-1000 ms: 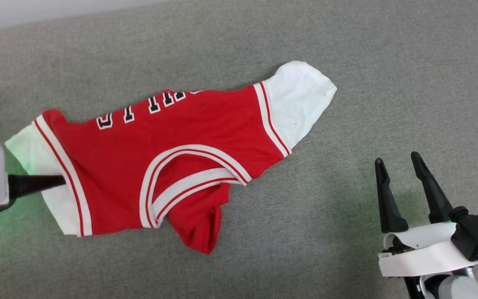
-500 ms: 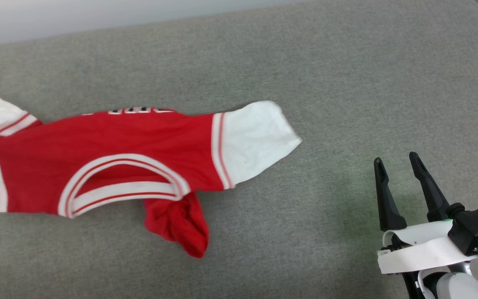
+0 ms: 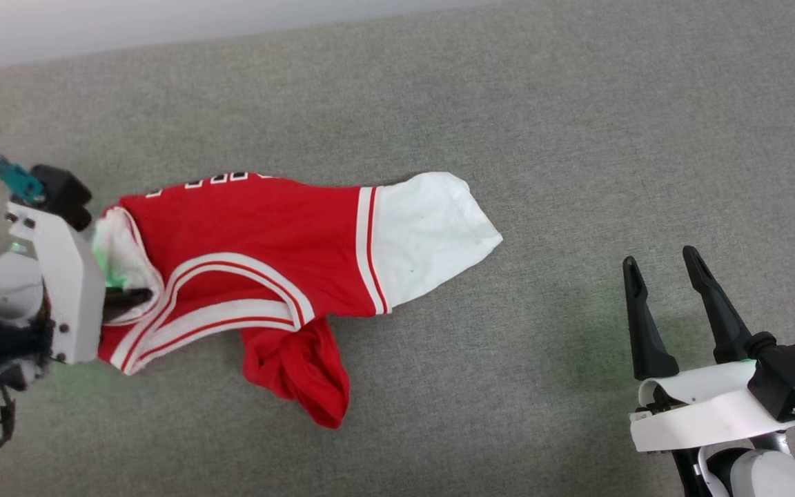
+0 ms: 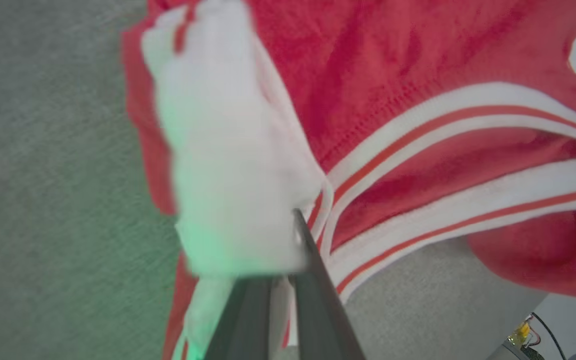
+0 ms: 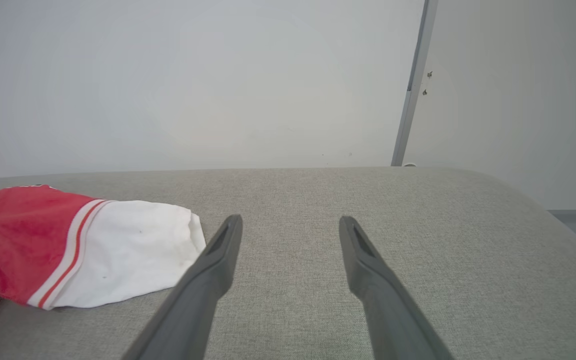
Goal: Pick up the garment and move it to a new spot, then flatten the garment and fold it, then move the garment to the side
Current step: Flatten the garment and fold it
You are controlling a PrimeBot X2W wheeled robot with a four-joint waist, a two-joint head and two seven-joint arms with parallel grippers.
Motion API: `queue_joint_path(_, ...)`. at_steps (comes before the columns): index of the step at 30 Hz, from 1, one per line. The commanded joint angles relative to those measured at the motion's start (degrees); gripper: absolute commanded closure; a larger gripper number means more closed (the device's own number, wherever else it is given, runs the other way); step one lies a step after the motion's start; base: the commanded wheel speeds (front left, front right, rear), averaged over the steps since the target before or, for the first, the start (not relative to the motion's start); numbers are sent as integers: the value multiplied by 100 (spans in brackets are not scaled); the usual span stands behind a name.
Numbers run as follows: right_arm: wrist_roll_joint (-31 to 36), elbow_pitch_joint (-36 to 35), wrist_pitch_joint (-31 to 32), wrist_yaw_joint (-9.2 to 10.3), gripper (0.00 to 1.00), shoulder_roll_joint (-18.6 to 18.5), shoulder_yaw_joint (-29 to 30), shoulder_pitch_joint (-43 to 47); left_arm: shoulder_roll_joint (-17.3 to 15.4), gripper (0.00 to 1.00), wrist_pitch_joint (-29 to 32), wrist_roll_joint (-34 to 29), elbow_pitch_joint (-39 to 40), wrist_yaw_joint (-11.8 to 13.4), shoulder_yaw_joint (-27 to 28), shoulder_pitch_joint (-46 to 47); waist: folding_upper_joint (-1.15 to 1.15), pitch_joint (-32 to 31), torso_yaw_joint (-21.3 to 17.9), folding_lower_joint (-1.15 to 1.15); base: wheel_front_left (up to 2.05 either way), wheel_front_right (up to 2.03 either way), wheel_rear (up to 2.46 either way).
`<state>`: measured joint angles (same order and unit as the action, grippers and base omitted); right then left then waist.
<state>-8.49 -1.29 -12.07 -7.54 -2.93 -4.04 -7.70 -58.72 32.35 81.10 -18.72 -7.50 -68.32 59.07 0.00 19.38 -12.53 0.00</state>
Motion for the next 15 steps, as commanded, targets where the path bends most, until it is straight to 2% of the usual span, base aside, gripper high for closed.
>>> queue_joint_path(1, 51, -37, 7, 10, 0, 8, 7, -28, 69, 100, -52, 69, 28, 4, -30, -117, 0, 19, -17, 0, 0, 0, 0)
queue_joint_path(4, 56, -83, 18, 10, 0, 8, 35, 27, 131, 100, -183, 26, -8, 4, -74, -172, 0, 48, -9, 0, 0, 0, 0)
queue_joint_path(5, 51, -89, 14, 10, 0, 8, 46, 46, 118, 87, -225, 16, -16, 4, -77, -170, 0, 50, 2, 0, 0, 0, 0)
queue_joint_path(6, 39, -93, 17, 10, 0, 8, 53, 67, 84, 62, -262, 19, -3, 4, -69, -147, 0, 47, 13, 0, 0, 0, 0)
queue_joint_path(7, 30, -94, 17, 10, 0, 8, 65, 87, 33, 25, -271, 26, 31, 4, -60, -104, 0, 43, 30, 0, 0, 0, 0)
queue_joint_path(8, 22, -89, 16, 10, 0, 7, 81, 99, -38, 0, -248, 65, 83, 4, -48, -56, 0, 37, 49, 0, 0, 0, 0)
queue_joint_path(15, -28, 12, -23, 10, 0, 8, 51, 28, -695, 0, 91, 399, 646, 4, 126, 295, 0, 6, 153, 0, 0, 0, 0)
